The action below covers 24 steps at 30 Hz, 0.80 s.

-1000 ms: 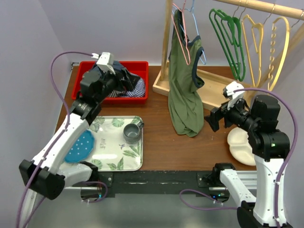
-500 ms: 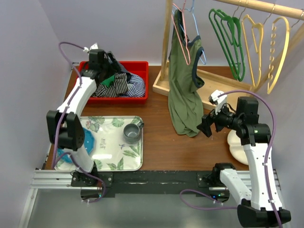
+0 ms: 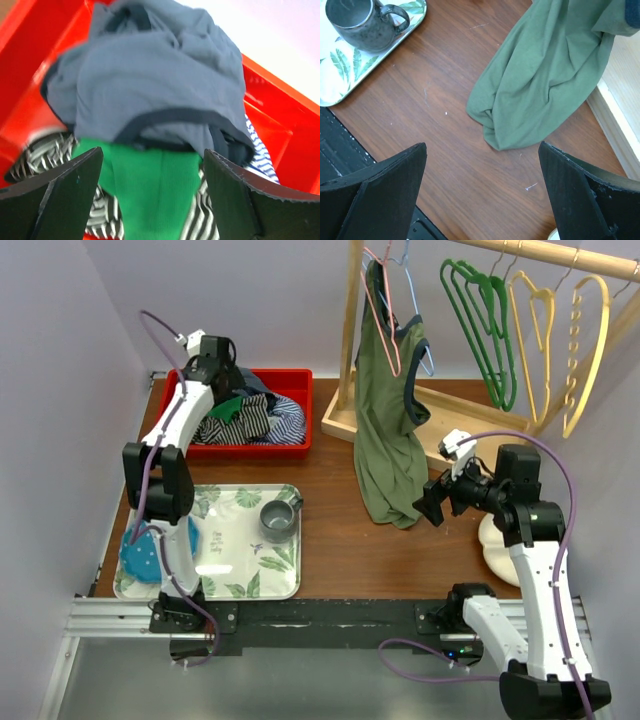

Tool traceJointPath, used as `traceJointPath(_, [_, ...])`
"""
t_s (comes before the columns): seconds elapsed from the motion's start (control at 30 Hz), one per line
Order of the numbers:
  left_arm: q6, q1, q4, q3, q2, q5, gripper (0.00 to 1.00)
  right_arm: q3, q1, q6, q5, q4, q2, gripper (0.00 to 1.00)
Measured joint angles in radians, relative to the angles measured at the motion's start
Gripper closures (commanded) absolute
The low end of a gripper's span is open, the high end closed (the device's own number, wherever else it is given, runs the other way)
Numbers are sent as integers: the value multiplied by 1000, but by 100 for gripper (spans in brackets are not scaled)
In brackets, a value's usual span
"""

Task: Place the tank top on the hanger

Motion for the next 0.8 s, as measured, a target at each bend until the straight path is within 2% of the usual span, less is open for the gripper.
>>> traceJointPath(0.27, [202, 55, 129, 34, 84, 77, 14, -15, 0, 7, -2, 14, -7, 1])
traceJointPath(0.47, [264, 87, 153, 137, 216, 133, 30, -27, 0, 8, -4, 28, -16, 1])
traceJointPath(0.5, [269, 90, 157, 149, 238, 145, 38, -29, 0, 9, -5, 29, -18, 1])
traceJointPath(0.6, [272, 100, 158, 150, 258, 163, 51, -34, 0, 10, -9, 30, -21, 1])
traceJointPath(0.73, [274, 104, 157, 163, 264, 179, 64, -40, 0, 14, -24, 37, -22, 1])
traceJointPath(0.8, [273, 106, 159, 164, 259, 180, 81, -42, 0, 15, -26, 37, -22, 1])
